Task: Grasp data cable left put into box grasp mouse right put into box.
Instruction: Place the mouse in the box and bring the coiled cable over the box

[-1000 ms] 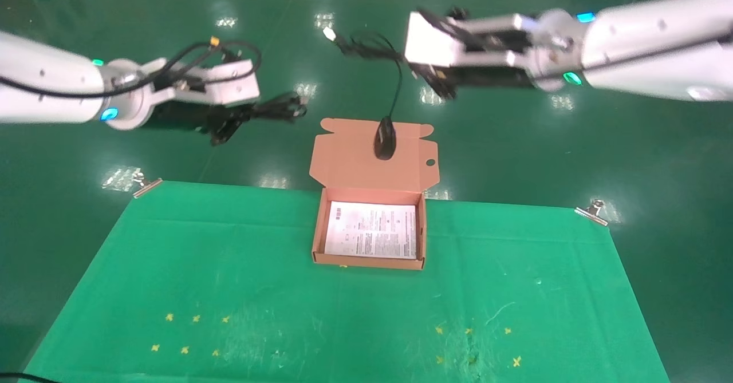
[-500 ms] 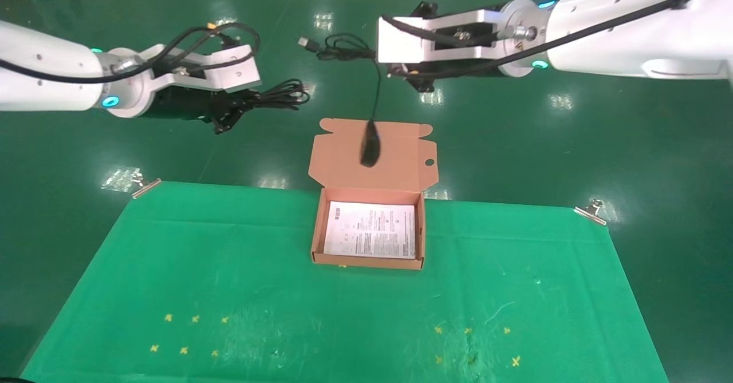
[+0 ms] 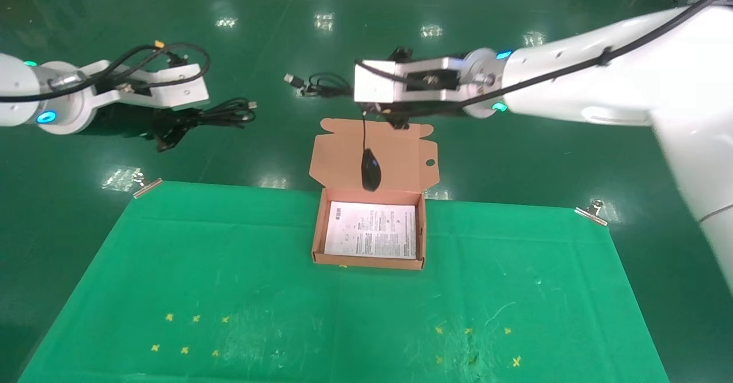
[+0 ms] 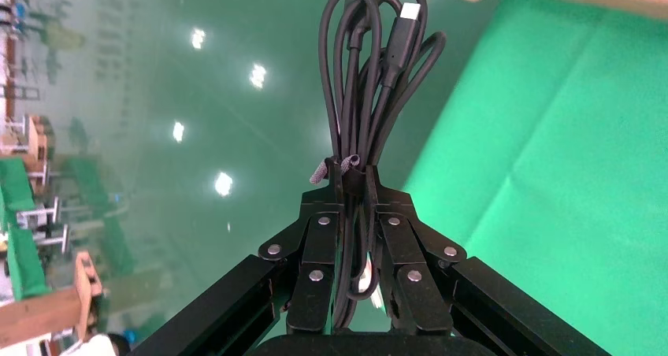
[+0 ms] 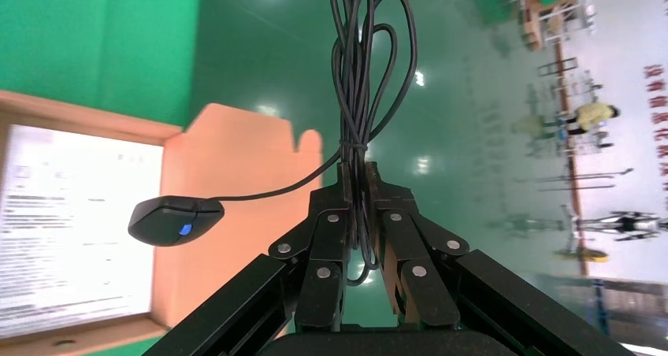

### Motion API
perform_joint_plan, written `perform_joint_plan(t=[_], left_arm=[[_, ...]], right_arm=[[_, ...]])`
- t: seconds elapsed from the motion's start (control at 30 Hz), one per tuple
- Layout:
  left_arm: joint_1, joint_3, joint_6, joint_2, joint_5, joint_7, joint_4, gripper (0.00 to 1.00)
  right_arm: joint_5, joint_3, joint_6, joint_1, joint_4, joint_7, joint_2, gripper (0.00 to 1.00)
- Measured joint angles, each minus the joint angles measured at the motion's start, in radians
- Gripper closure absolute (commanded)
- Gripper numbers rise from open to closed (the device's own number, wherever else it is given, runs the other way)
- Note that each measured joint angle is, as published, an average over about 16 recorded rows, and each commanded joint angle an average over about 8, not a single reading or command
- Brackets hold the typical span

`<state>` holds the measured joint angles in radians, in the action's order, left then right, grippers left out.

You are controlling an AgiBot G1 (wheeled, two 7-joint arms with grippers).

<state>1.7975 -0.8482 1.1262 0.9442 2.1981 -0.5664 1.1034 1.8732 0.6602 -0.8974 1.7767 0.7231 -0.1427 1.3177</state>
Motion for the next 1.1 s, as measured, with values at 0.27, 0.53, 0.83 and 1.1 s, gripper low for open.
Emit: perform_joint_plan(t=[0.27, 0.53, 0.83, 1.1], left_arm=[[-0.004, -0.012, 0.05, -0.027, 0.048, -0.064, 0.069, 1.0], [-0.008, -0.014, 0.063, -0.033, 0.064, -0.09, 0.098, 1.0], [-0.01, -0.014, 0.065, -0.035, 0.067, -0.096, 0.105, 1.0], [-0.011, -0.015, 0.066, -0.035, 0.068, -0.097, 0.107, 1.0]], right_arm=[[-0.017, 0.023, 0.021, -0.048, -0.024, 0.039, 0.023, 1.0], [-0.022, 0.071, 0.047, -0.104, -0.05, 0.115, 0.03, 1.0], [-0.02, 0.135, 0.07, -0.145, -0.089, 0.179, 0.033, 0.97], [-0.03, 0.174, 0.07, -0.153, -0.102, 0.189, 0.034, 0.0]])
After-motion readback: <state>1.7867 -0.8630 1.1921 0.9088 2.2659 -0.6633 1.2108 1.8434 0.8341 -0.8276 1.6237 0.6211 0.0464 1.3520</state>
